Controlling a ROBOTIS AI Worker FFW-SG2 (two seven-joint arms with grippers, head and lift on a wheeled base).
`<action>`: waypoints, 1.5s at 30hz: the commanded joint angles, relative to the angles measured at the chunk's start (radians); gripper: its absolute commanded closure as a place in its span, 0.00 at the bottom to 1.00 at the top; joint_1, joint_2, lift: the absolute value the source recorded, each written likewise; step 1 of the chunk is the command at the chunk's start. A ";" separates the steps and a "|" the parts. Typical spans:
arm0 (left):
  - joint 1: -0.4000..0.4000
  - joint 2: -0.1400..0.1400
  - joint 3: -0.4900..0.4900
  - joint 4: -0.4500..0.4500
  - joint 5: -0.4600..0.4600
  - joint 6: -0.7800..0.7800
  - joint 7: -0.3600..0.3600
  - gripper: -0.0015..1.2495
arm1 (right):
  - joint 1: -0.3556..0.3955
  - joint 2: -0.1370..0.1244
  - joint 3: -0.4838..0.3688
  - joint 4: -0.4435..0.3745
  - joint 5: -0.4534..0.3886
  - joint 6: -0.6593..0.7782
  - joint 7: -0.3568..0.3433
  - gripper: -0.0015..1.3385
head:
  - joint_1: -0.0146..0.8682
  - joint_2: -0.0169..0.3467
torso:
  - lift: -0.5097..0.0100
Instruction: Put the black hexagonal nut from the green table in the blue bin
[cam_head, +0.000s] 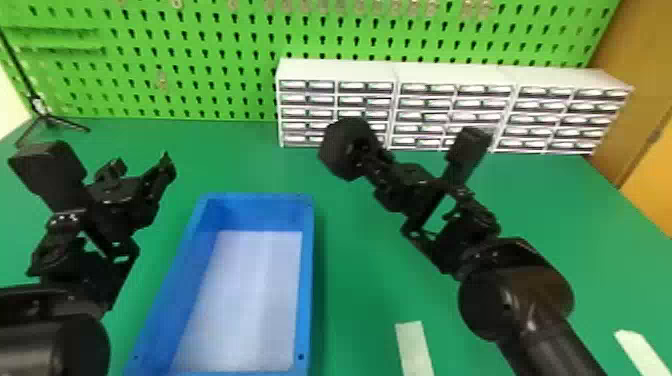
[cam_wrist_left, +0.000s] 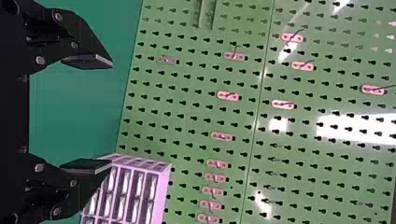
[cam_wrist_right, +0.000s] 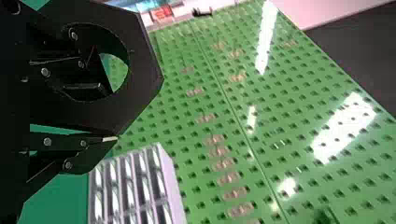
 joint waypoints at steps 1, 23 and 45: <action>0.000 0.001 0.000 0.003 0.000 0.000 0.000 0.40 | -0.038 -0.042 0.101 0.002 -0.059 0.033 0.002 0.76 | 0.80 0.07 | 0.79; -0.014 0.001 -0.008 0.031 0.003 -0.016 0.000 0.40 | -0.199 -0.051 0.384 0.130 -0.205 0.110 0.075 0.76 | 0.80 0.07 | 0.79; -0.014 0.001 -0.009 0.034 0.011 -0.019 0.000 0.40 | -0.203 -0.034 0.388 0.160 -0.214 0.102 0.081 0.48 | 0.80 0.07 | 0.79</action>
